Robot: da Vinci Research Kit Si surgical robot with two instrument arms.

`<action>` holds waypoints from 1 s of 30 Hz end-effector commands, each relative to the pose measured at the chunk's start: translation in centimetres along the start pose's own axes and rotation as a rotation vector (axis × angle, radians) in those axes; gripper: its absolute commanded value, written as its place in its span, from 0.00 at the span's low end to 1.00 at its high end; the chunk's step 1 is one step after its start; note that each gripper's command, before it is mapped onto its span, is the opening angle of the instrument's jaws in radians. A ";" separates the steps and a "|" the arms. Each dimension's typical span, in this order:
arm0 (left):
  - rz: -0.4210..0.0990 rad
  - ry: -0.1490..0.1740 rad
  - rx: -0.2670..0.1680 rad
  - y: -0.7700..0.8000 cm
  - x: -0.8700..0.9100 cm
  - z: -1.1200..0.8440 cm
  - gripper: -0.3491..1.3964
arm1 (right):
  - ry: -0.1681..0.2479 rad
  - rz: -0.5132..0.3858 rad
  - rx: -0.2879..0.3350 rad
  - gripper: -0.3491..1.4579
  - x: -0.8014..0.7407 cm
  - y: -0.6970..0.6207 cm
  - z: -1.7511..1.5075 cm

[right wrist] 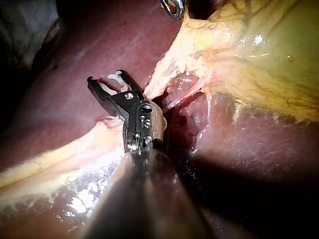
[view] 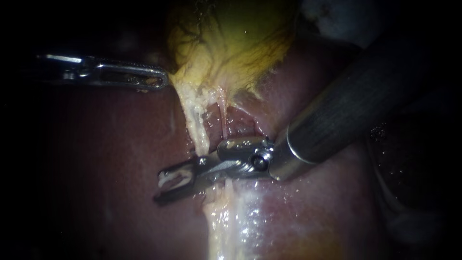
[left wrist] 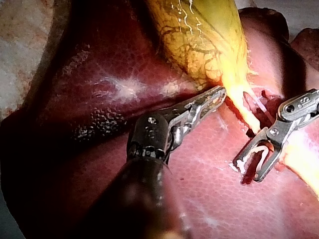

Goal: Clipping first clip left tube

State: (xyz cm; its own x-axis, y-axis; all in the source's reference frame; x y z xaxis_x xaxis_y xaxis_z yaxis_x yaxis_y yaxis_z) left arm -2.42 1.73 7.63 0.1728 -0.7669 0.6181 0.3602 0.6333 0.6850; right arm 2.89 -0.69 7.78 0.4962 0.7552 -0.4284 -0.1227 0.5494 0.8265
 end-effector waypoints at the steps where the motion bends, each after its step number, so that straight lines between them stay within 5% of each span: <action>1: 0.000 0.000 0.000 0.00 0.00 0.00 0.00 | 0.000 0.000 0.000 0.35 0.00 0.00 0.00; 15: 0.001 0.000 0.001 0.00 0.00 -0.01 0.00 | 0.011 -0.091 0.050 0.49 0.34 -0.28 -0.68; 21: 0.001 0.000 0.001 0.00 0.00 -0.01 0.00 | 0.047 -0.111 0.101 0.52 0.25 -0.34 -0.98; 30: 0.001 0.000 0.002 0.00 0.00 -0.02 0.00 | 0.010 -0.138 0.199 0.52 0.09 -0.19 -1.15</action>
State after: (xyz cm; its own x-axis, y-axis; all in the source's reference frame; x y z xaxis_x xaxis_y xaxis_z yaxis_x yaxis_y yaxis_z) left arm -2.40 1.73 7.63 0.1732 -0.7664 0.6186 0.3588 0.6340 0.6850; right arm 1.95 -0.31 7.19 0.4921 0.6763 -0.5481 0.1291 0.5660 0.8143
